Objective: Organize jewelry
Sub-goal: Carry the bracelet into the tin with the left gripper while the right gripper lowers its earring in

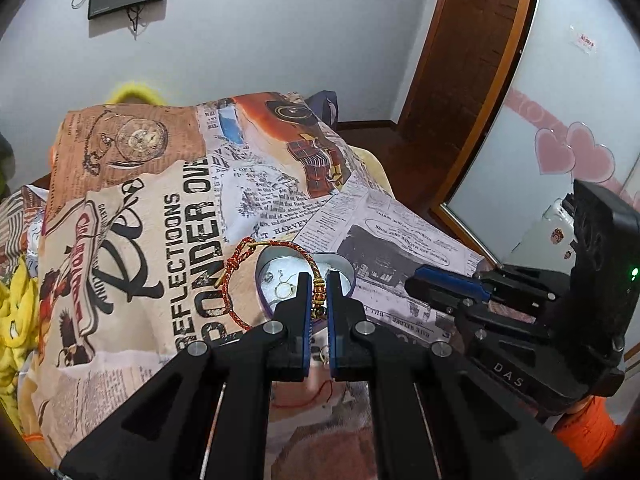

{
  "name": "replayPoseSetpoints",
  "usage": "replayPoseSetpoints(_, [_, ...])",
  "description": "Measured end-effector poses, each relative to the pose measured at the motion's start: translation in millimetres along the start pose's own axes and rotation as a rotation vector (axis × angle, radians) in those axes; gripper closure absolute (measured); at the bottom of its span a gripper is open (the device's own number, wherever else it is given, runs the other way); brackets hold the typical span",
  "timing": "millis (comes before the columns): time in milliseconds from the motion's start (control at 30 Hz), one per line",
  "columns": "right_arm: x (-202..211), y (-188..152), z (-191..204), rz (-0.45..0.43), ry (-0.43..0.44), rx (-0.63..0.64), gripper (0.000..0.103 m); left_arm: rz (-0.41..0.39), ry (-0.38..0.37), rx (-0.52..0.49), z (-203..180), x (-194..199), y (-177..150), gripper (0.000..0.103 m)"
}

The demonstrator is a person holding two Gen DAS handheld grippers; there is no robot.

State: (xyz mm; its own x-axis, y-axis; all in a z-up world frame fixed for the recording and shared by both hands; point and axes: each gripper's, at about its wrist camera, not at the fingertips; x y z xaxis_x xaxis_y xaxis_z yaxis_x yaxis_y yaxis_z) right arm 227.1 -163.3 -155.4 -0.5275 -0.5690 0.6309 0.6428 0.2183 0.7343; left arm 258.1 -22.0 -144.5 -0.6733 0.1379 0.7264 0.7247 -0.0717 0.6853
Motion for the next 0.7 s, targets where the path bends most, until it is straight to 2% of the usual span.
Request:
replayPoseSetpoints(300, [-5.7, 14.3, -10.7, -0.016, -0.014, 0.008, 0.095, 0.059, -0.041, -0.031, -5.8, -38.6, -0.2, 0.098])
replayPoseSetpoints(700, [-22.7, 19.8, -18.8, -0.009, 0.026, -0.01, 0.095, 0.131, -0.04, -0.062, -12.0, -82.2, 2.2, 0.098])
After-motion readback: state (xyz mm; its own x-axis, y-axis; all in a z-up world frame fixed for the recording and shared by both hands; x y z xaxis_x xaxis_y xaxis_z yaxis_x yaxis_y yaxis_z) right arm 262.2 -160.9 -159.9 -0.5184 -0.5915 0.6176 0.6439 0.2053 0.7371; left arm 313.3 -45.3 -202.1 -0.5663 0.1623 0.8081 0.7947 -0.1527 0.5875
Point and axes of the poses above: each gripper's, at about its wrist camera, not at the fingertips, and x roughly against the way its jaws point, z to its left, y to its top, and after that the axes turned 11 degrees about y, right-handed
